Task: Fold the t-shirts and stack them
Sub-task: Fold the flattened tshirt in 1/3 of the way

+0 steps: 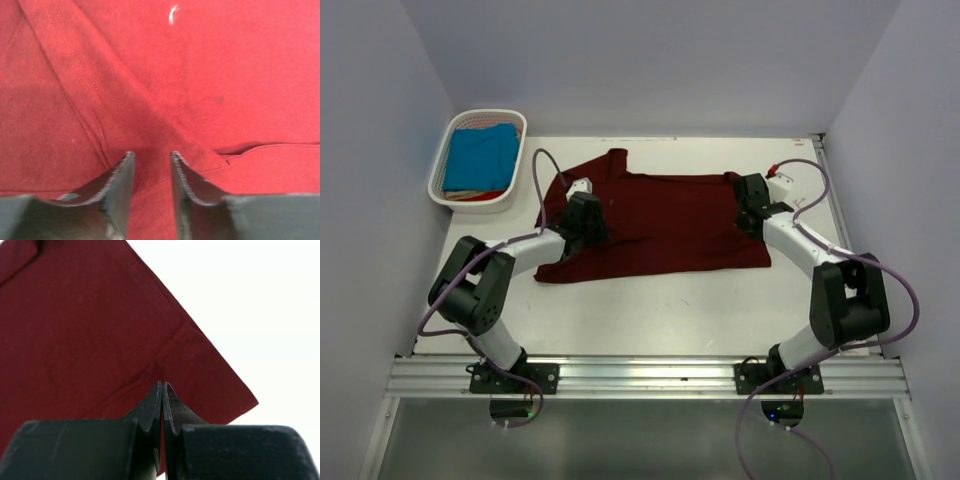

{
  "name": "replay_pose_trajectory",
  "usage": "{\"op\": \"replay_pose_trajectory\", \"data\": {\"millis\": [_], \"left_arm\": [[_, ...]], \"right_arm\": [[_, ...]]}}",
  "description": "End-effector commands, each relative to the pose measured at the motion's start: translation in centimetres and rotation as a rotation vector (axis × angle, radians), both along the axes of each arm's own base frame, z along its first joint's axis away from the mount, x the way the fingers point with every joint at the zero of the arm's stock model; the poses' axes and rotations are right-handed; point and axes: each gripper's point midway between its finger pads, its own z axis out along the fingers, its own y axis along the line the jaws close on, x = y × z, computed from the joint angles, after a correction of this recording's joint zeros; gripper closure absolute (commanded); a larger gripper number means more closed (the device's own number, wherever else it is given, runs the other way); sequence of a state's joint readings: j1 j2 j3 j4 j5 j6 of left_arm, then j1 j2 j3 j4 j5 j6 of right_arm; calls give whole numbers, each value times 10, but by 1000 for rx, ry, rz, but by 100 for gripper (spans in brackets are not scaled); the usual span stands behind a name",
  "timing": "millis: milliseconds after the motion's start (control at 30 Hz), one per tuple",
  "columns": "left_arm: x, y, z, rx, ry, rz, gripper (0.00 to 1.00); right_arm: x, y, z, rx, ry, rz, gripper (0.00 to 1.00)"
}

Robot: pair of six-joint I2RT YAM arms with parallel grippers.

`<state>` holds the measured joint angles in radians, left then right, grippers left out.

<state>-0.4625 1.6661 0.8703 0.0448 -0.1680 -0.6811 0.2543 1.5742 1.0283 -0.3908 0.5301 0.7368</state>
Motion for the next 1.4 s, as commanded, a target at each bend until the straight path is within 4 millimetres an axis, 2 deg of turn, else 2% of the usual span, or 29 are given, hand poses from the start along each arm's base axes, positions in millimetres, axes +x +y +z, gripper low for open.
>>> {"op": "replay_pose_trajectory", "data": {"millis": [0, 200, 467, 833, 933, 967, 1067, 1367], "left_arm": [[3, 3, -1, -7, 71, 48, 64], [-10, 7, -7, -6, 137, 84, 70], [-24, 10, -18, -7, 210, 106, 67], [-21, 3, -21, -31, 203, 79, 64], [-19, 2, -24, -24, 199, 67, 75], [-18, 1, -26, -23, 199, 63, 86], [-17, 0, -24, -27, 193, 58, 100], [-15, 2, 6, -18, 146, 40, 100]], "right_arm": [[-3, -3, 19, 0, -55, 12, 100], [-9, -7, 22, -19, -50, 6, 100], [-10, -7, 15, -13, -36, 3, 100], [-12, -9, 17, -22, -37, 2, 100], [-13, -9, 19, -25, -40, 6, 100], [-14, -10, 20, -27, -43, 2, 100], [-14, -11, 21, -32, -45, 1, 100], [-14, -11, 19, -33, -44, 3, 100]]}}
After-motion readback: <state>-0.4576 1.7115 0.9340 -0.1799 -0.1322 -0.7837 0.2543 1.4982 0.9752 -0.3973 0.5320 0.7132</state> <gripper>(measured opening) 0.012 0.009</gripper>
